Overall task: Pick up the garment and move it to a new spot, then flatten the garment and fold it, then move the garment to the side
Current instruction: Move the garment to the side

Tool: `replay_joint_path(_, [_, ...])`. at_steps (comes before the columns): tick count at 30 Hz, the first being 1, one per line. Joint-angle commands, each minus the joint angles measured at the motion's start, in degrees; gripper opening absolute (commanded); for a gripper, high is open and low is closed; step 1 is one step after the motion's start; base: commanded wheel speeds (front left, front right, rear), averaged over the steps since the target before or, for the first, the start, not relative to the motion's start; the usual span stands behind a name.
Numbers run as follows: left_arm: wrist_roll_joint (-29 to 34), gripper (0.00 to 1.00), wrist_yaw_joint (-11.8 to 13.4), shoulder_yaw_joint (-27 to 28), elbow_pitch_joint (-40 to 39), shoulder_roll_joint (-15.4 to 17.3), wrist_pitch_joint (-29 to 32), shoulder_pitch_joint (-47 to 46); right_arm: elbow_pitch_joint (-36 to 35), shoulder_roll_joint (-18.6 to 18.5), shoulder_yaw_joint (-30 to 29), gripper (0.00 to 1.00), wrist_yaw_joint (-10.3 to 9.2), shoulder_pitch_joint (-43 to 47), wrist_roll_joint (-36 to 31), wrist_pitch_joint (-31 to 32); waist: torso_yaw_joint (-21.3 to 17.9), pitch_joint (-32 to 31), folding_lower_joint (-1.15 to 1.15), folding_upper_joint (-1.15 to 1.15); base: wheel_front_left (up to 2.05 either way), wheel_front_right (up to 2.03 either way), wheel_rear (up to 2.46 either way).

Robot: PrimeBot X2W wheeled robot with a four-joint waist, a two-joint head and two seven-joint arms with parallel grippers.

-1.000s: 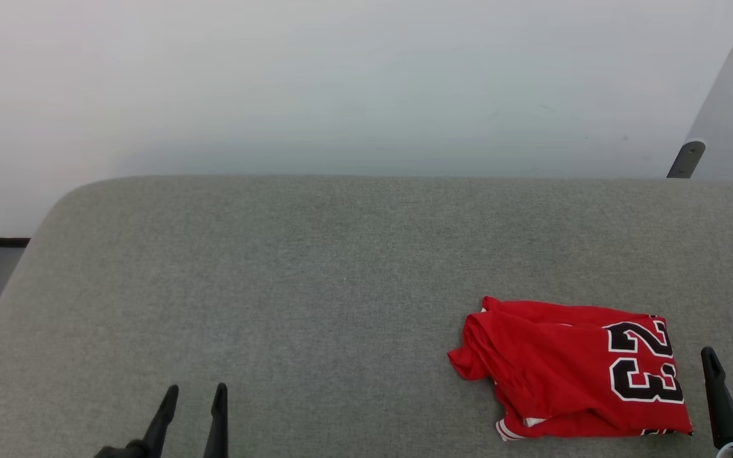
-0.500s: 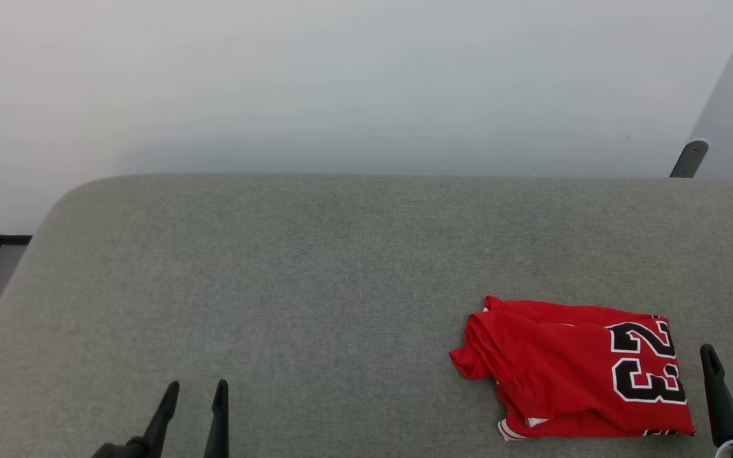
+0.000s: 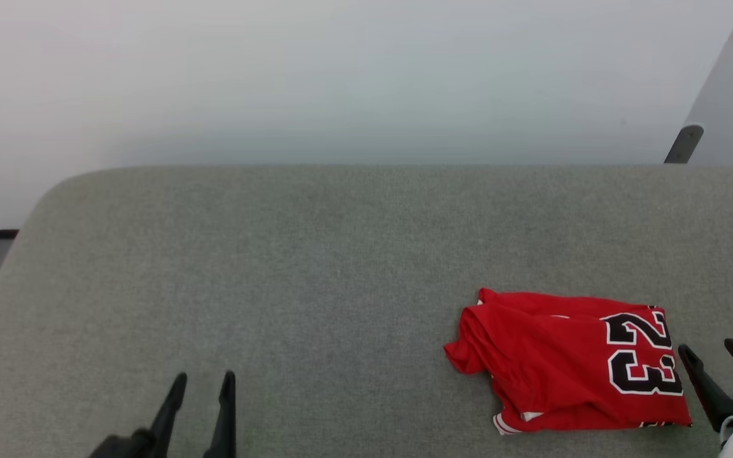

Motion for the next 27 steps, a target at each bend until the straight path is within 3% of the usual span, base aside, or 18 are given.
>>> replay_joint_path(1, [0.17,1.0,-0.15,0.04,-0.19,0.22,0.01,-1.25,0.28,-1.31,1.01,1.0,-0.04,-1.4,0.62,2.24,-0.33,1.23,0.0,0.0,0.0,0.0,0.0])
replay_joint_path(6, [1.47,1.0,-0.15,-0.84,-0.42,0.08,0.01,-4.45,2.87,-7.06,4.27,1.0,-0.04,-7.06,5.94,17.83,-0.2,4.76,0.0,0.0,0.0,0.0,0.0])
replay_joint_path(10, [2.87,1.0,-0.15,-1.79,-1.62,-0.22,0.01,-7.69,5.72,-9.06,4.94,1.0,-0.04,-12.01,9.64,26.98,0.39,7.95,0.0,0.0,0.0,0.0,0.0])
replay_joint_path(16, [5.28,1.0,-0.15,-3.14,-3.02,-0.28,0.01,-11.49,11.03,-8.67,8.55,1.0,-0.04,-18.32,12.42,31.93,1.54,11.87,0.0,0.0,0.0,0.0,0.0])
replay_joint_path(23, [7.1,1.0,-0.15,-4.28,-2.74,-0.02,0.01,-14.05,15.56,-7.22,13.75,1.0,-0.02,-19.49,14.52,34.32,2.0,14.25,0.0,0.0,0.0,0.0,0.0])
replay_joint_path(24, [7.0,1.0,-0.15,-4.34,-2.68,0.12,0.01,-14.25,15.56,-6.91,14.48,0.93,-0.03,-19.85,14.63,33.63,1.79,14.48,0.0,0.0,0.0,0.0,0.0])
replay_joint_path(25, [6.72,1.0,-0.15,-4.33,-2.67,0.15,0.01,-14.48,15.52,-6.51,14.84,0.44,-0.02,-20.34,14.86,32.53,1.48,14.69,0.0,0.0,0.0,0.0,0.0])
replay_joint_path(26, [6.33,1.0,-0.15,-4.44,-2.58,0.25,0.01,-14.6,15.82,-6.05,14.92,0.02,-0.02,-20.78,15.23,31.49,1.14,14.86,0.0,0.0,0.0,0.0,0.0])
replay_joint_path(27, [6.2,1.0,-0.15,-4.45,-2.53,0.39,0.01,-14.7,15.89,-5.75,15.28,0.0,-0.01,-21.12,15.45,30.57,0.71,15.01,0.0,0.0,0.0,0.0,0.0])
